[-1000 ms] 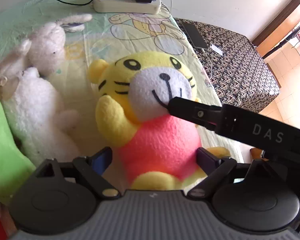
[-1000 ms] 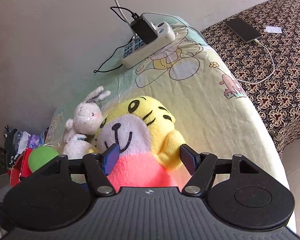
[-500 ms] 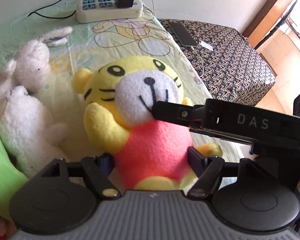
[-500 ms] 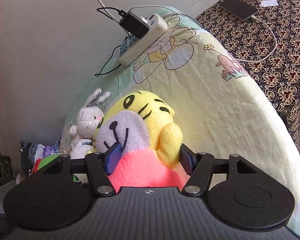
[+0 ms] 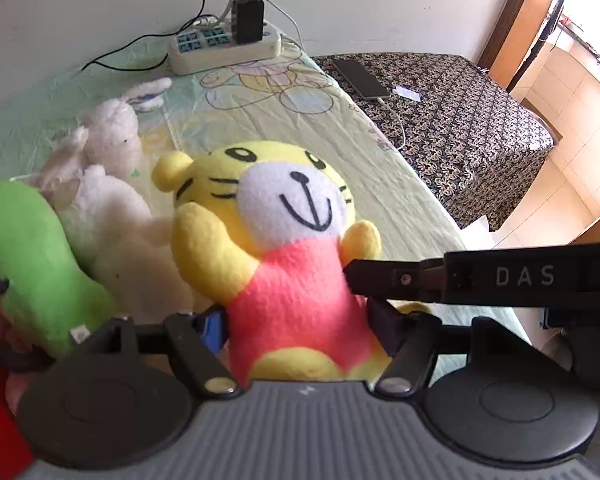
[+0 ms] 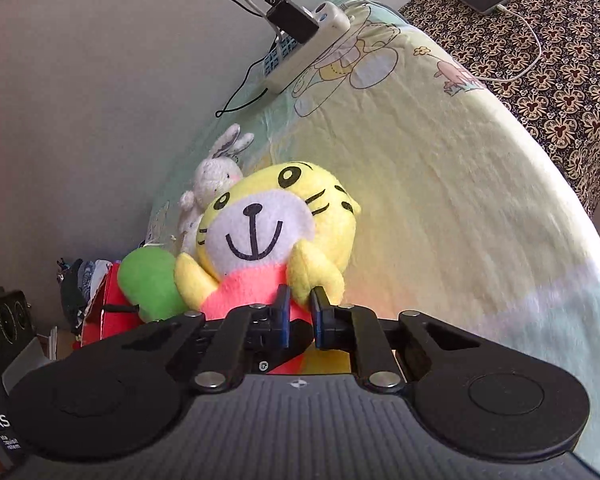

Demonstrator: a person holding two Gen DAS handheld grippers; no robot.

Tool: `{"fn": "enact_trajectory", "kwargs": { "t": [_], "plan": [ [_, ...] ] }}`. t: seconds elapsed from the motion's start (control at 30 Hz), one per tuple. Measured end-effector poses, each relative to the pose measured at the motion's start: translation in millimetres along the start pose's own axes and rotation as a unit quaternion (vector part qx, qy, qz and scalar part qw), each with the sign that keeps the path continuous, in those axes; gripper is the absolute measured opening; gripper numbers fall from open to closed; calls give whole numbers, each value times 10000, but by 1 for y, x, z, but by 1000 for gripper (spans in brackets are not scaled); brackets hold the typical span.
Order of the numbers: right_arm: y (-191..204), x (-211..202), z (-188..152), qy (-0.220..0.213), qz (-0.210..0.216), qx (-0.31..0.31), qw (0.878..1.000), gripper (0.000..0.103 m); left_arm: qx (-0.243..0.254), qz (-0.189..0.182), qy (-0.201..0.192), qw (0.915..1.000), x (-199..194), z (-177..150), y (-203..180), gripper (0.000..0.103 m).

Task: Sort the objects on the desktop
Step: 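Close the right gripper on the yellow tiger plush's pink shirt, then carry the tiger plush with the right gripper into the red box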

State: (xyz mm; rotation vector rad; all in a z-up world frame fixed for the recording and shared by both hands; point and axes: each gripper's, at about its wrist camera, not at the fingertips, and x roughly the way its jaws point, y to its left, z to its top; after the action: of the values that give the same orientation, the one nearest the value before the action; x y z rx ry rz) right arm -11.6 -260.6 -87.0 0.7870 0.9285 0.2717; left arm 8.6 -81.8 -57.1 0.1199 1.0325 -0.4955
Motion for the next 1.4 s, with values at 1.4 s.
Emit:
{"fn": "enact_trajectory", "kwargs": {
  "t": [1.4],
  "plan": [
    [252,58,-108,-1037,509,-1292,9849,11,-303,-800,-1581,9837,-191,-82,250,69]
  ]
}}
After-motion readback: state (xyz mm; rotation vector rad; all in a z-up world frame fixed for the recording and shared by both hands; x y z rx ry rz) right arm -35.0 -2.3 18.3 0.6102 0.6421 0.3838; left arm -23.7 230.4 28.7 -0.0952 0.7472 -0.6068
